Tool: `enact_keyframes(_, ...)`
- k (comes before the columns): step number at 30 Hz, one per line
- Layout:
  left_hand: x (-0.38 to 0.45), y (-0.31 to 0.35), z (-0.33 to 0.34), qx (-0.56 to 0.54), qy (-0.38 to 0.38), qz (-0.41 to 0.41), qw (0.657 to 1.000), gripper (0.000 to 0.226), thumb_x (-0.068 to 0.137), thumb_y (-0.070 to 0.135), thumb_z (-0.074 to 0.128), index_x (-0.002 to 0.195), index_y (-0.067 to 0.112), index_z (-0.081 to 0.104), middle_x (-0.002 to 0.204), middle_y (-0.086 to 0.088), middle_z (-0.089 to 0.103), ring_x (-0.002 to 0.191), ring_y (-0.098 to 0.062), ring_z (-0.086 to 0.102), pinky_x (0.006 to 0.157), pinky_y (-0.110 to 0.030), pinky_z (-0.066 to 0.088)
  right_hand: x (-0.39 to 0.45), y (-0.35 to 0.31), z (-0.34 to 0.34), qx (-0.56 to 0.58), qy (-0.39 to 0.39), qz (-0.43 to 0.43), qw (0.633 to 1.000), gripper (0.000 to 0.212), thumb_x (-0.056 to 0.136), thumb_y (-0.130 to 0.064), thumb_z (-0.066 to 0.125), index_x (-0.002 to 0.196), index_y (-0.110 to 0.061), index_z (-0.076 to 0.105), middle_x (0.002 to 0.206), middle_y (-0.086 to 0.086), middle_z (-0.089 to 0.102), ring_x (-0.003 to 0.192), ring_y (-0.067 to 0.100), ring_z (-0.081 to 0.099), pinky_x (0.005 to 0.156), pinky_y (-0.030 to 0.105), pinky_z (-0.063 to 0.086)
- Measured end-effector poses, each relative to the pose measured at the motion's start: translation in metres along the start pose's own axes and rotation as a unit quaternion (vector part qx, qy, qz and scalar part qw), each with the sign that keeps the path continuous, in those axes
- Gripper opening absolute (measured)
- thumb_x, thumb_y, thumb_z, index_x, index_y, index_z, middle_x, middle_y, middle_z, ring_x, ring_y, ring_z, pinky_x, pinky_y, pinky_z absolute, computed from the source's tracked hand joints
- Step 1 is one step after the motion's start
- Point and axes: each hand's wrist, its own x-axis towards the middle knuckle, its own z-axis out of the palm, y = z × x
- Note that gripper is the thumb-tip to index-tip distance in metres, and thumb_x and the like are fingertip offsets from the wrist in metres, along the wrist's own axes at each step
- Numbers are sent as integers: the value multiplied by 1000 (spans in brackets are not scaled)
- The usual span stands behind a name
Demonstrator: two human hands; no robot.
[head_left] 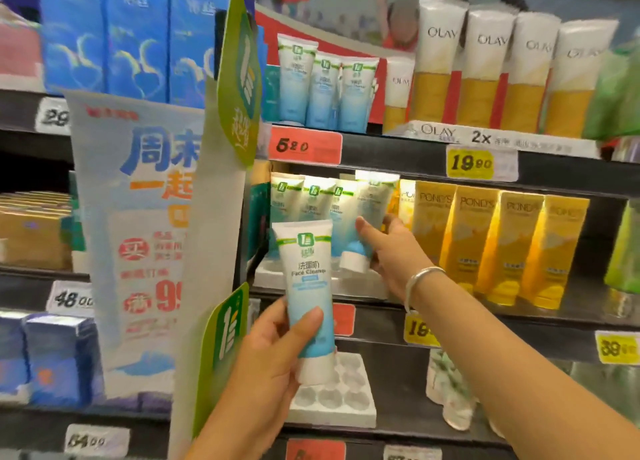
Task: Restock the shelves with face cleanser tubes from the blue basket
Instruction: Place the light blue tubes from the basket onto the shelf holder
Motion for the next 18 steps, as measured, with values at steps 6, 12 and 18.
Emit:
enact_keyframes(6, 3, -8, -5, -5, 19, -8, 1000, 44, 57, 20, 68, 101, 18, 65, 84, -6, 74, 70, -12, 70, 61, -25, 58, 18, 4, 6, -101, 33, -60, 993, 37, 86, -24, 63, 116, -24, 41, 116, -1, 58, 96, 16, 61, 76, 29, 55)
enact_keyframes(12, 12, -3, -11, 2, 35, 12, 999, 52, 58, 23, 68, 109, 16, 63, 89, -7, 73, 76, -15, 70, 65, -30, 56, 32, -2, 15, -128, 34, -112, 985, 37, 82, -17, 67, 110, -23, 44, 121, 3, 59, 104, 20, 59, 84, 37, 55)
enact_keyframes(18, 11, -7, -10, 6, 60, 34, 998, 44, 62, 23, 65, 105, 19, 64, 88, -7, 73, 77, -14, 70, 70, -31, 51, 37, 6, 16, -156, 55, -108, 980, 37, 79, -16, 71, 104, -23, 44, 118, 1, 60, 102, 17, 58, 86, 37, 54)
